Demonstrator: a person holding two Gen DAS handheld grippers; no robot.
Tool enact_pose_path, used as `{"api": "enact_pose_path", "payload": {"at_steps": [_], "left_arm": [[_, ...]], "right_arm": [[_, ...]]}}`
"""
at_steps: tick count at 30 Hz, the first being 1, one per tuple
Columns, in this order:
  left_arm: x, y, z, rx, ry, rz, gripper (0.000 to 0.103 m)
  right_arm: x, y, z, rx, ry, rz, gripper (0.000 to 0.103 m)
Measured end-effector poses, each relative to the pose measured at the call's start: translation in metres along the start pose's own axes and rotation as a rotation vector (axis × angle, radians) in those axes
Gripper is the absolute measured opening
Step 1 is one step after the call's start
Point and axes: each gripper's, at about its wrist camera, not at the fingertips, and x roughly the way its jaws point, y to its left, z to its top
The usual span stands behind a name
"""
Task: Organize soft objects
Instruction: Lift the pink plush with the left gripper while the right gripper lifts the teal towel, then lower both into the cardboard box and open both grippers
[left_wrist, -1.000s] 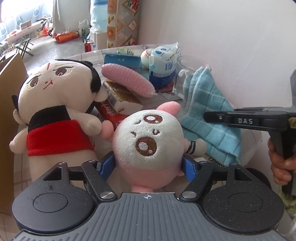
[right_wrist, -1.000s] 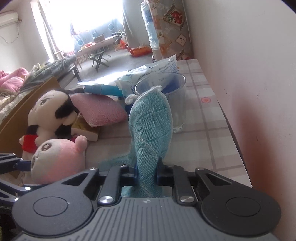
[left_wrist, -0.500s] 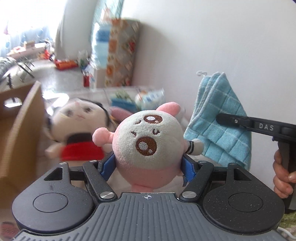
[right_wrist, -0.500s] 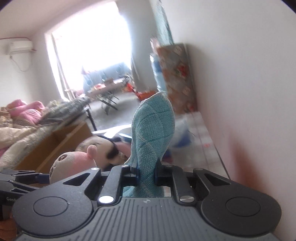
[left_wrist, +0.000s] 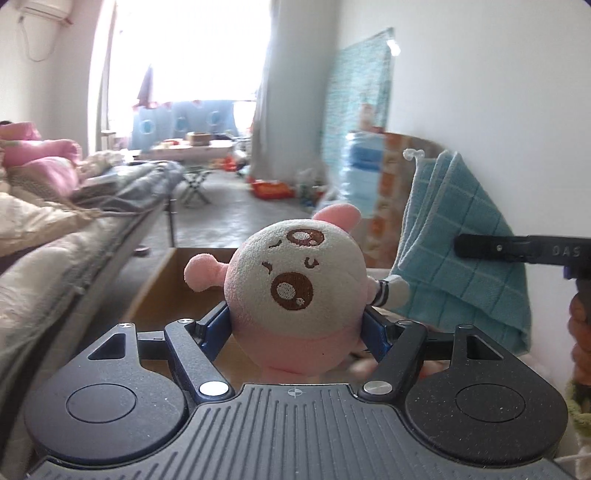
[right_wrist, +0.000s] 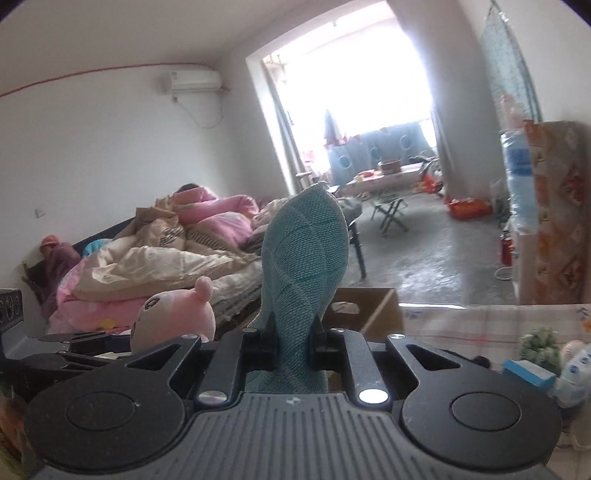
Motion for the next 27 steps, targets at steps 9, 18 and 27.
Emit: {"api": "enact_pose_path", "payload": {"at_steps": [9,18,27], "left_arm": [[0.118,0.079,0.033,0.039,0.195,0.185,0.072],[0.238,0.11,0.018,0.103,0.428,0.284,0.073],[0.303,0.123,0.005,0.152,0.546,0.348,0.074]], "right_arm": [[0.183,0.004,0.044,0.015,0.255,-0.036,0.015],[0.324,-0.024,0.021,0.068,0.469,-0.118,0.015],[0.401,-0.048,-0.005,0.113,0.565,-0.121,0.015]]}}
